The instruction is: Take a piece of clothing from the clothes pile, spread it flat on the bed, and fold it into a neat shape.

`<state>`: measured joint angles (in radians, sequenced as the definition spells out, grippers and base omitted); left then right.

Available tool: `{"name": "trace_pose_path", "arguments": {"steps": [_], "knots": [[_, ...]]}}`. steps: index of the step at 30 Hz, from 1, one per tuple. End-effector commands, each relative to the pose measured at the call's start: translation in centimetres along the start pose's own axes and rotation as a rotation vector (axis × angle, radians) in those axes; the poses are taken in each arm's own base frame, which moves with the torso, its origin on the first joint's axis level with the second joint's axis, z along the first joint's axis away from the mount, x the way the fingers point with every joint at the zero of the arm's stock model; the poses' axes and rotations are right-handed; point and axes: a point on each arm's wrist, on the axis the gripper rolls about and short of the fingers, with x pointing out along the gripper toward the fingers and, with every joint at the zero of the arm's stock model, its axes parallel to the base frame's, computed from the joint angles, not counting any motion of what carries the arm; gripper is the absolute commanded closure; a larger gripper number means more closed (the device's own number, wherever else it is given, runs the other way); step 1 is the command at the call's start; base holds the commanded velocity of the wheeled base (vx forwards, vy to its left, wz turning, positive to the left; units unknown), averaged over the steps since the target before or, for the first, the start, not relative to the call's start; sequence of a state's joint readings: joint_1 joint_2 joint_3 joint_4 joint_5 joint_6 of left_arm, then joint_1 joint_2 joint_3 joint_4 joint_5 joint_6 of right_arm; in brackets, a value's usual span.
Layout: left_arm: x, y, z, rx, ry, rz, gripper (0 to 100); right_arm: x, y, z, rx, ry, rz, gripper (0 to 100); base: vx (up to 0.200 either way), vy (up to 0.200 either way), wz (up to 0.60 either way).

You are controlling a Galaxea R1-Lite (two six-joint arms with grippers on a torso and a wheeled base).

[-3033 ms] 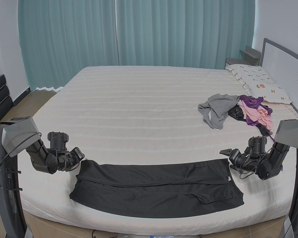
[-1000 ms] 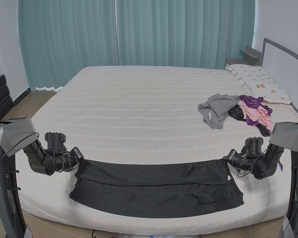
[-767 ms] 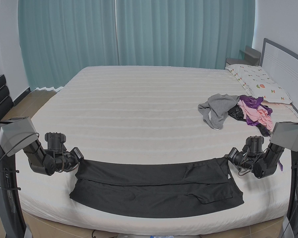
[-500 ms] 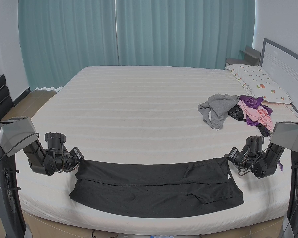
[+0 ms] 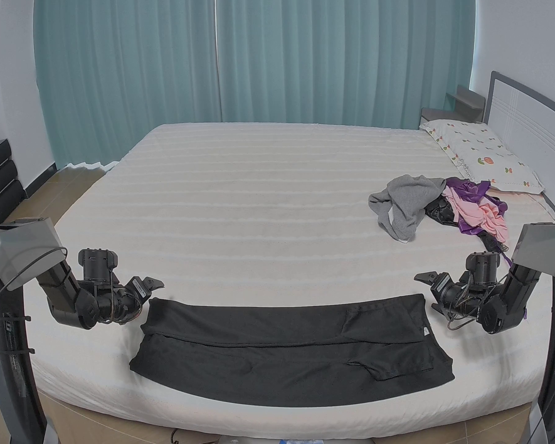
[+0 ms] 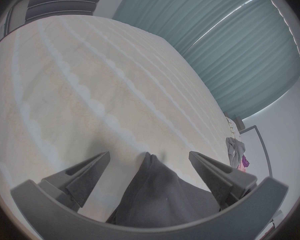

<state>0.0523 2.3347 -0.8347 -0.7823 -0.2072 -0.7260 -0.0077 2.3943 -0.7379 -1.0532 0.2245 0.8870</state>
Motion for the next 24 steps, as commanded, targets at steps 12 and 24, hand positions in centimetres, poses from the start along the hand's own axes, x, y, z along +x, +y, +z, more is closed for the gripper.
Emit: {"name": "trace_pose_path", "arguments": {"steps": [12,24], "knots": [[-5.5,1.0,-2.6,-0.067,0.038,0.008,0,-2.7,-0.6,-1.0,0.040,-0.013,0.018,0,-0.150,0.000,0.00],[-5.7,2.2,-5.8,0.002,0.027,-0.012,0,-2.8,-0.6,-1.0,0.042,-0.008,0.022,0,0.000,0.000,0.00]]}}
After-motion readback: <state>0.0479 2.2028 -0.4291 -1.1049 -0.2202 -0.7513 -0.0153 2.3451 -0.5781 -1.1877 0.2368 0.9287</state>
